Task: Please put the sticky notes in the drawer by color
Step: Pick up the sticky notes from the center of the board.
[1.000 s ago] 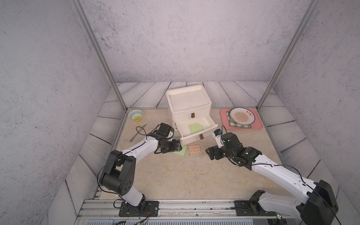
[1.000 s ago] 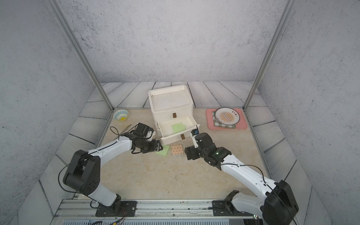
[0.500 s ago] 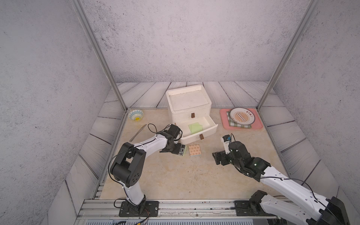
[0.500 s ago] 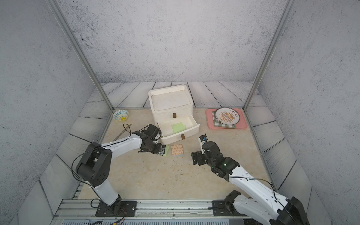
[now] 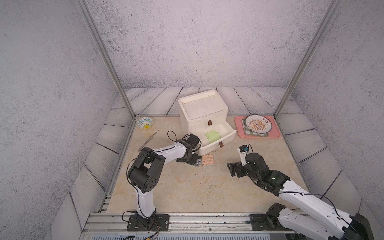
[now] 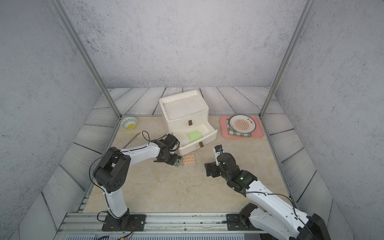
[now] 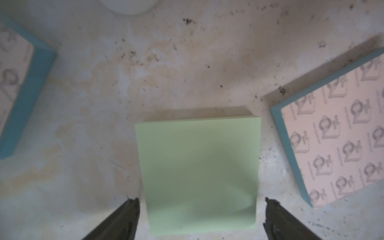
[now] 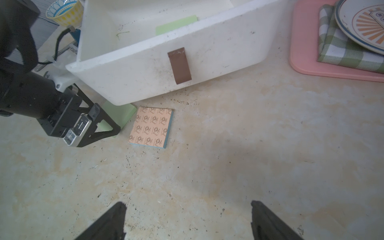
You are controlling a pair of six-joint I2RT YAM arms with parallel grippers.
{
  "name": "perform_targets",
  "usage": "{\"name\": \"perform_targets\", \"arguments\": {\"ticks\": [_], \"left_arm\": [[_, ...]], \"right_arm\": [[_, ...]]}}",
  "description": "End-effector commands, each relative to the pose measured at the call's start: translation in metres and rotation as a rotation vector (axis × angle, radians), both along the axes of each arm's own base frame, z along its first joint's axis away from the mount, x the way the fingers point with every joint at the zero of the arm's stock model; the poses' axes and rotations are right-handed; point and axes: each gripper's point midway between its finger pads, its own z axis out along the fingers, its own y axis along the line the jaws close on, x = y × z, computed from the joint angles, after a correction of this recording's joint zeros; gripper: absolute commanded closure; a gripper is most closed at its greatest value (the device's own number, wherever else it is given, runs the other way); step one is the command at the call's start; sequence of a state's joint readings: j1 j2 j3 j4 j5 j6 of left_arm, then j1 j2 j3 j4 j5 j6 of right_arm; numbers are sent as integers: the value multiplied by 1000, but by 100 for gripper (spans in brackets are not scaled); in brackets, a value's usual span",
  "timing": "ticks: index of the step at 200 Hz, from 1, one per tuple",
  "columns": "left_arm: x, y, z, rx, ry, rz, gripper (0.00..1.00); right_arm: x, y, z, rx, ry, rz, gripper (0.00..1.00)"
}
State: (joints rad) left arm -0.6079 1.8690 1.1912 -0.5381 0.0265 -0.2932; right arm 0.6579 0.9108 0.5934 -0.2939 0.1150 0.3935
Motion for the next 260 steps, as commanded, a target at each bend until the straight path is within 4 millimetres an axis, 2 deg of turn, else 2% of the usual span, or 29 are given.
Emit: {"name": "perform_targets", "arguments": {"ticks": [1, 30, 86, 101, 131, 162, 182, 198, 225, 249, 260], "left_arm": [[1, -6, 1, -25, -21, 16, 2], [6, -5, -8, 3, -23, 24, 2], [6, 17, -18, 121, -23, 69, 0], [3, 16, -19, 108, -14, 66, 5], [-5, 10, -11, 40, -8, 65, 24], [-12, 14, 5, 14, -20, 77, 26], [-14, 20, 25, 12, -48, 91, 24], [-17, 24, 52, -2, -82, 101, 24], [-15, 28, 123, -65, -204, 109, 24], [-10, 18, 188, -170, -341, 61, 27], [-6, 13, 211, -192, -379, 39, 27]], "right_arm": [[2, 1, 1, 16, 0, -10, 5], [2, 1, 1, 9, 4, -6, 5], [0, -8, 4, -12, -15, -25, 5], [0, -9, 4, -14, -17, -28, 5], [0, -10, 6, -22, -21, -29, 5], [-1, -12, 7, -22, -27, -37, 5], [-1, -12, 6, -23, -23, -36, 5], [-1, -12, 6, -23, -22, -35, 5], [-1, -13, 4, -23, -20, -38, 5], [-1, -11, 3, -20, -19, -35, 5], [0, -11, 3, -19, -19, -34, 5]]}}
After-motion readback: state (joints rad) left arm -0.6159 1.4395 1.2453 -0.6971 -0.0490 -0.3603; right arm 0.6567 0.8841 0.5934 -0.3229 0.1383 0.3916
